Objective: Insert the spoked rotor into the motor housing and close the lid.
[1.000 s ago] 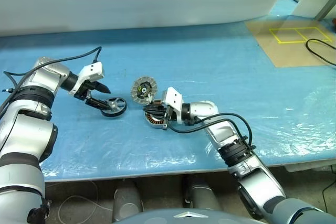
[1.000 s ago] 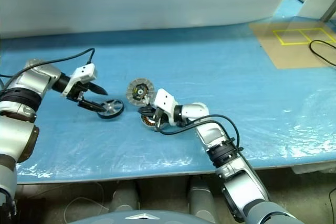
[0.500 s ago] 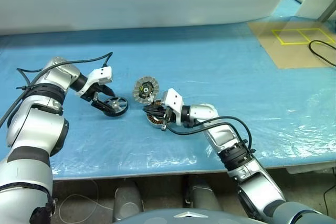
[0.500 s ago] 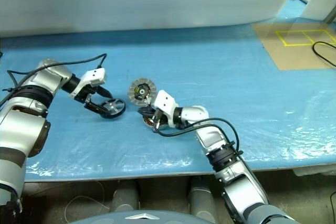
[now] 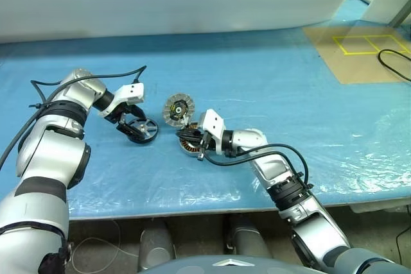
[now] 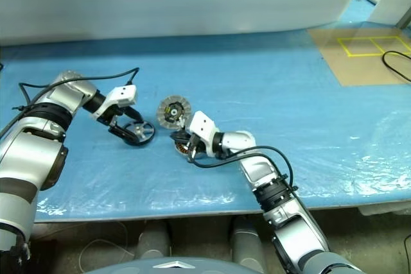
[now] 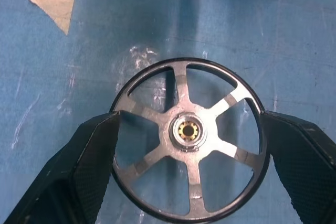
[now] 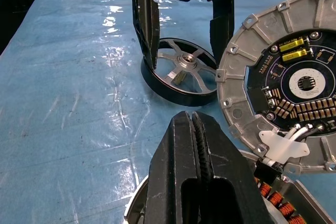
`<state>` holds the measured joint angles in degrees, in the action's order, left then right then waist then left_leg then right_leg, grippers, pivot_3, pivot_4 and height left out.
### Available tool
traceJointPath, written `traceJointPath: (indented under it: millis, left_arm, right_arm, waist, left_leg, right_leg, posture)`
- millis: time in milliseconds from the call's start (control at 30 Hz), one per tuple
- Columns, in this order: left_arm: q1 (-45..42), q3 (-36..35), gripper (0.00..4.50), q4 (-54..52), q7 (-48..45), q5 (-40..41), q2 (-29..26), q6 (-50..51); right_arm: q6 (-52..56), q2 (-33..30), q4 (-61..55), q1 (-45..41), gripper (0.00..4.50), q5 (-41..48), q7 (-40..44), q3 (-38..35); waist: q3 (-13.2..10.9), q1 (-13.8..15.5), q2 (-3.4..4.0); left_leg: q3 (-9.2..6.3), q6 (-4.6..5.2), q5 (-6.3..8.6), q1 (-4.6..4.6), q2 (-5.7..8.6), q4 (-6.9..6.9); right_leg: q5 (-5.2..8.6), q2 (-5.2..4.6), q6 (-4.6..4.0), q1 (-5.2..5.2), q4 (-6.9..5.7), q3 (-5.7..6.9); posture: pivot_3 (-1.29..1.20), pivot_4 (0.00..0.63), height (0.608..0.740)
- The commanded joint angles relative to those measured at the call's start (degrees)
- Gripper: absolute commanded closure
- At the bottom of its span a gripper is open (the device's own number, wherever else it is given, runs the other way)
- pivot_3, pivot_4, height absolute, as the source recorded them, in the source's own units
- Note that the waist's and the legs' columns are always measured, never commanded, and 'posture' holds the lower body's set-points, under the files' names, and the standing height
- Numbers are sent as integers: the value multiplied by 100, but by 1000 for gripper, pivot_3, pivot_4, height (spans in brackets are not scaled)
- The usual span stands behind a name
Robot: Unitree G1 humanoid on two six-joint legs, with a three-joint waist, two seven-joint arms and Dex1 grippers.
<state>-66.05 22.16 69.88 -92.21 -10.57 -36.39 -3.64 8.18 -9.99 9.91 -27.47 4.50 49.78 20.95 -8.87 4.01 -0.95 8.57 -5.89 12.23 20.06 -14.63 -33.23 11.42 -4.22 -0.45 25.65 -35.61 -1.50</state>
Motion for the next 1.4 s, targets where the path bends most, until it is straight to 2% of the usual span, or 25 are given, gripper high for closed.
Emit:
traceJointPath:
  millis: [33, 367, 1100, 1167, 1400]
  left_arm:
    - [-189, -27, 0, 42, -29, -57, -69, -63]
    - [-211, 258, 0, 56, -29, 39, -186, -64]
    - [-7, 1249, 0, -613, -29, 1230, -576, 367]
    - [9, 1259, 383, -648, -29, 1292, -585, 393]
    - [0, 1300, 383, -670, -29, 1387, -594, 459]
  right_arm:
    - [-8, 25, -333, 15, 4467, 47, -37, -10]
    - [-42, 1, -248, -9, 4467, 16, -25, -6]
    - [-114, 24, -101, -54, 4467, -67, 5, 2]
    - [-118, 24, -99, -49, 4500, -72, 2, 0]
    - [-141, 29, -66, -60, 4500, -90, -3, -2]
  waist:
    - [0, 0, 0]
    - [0, -1, 0]
    - [-1, -1, 1]
    - [-1, -1, 1]
    - [-1, -1, 1]
  left_leg:
    - [0, 0, 0, 0, 0, 1]
    - [0, 0, 0, -2, 0, 4]
    - [0, -1, 0, -5, -1, 10]
    - [0, -1, 0, -5, -1, 10]
    - [0, -1, 0, -5, -1, 11]
  right_leg:
    - [0, 0, 0, 0, 0, 0]
    - [0, 0, 0, 0, 5, 0]
    - [0, 0, 0, 0, 11, 0]
    - [0, 0, 0, 0, 11, 0]
    - [0, 0, 0, 0, 14, 0]
  posture:
    - [0, 150, 740]
    - [0, 150, 740]
    - [0, 150, 740]
    - [0, 150, 740]
    - [0, 150, 740]
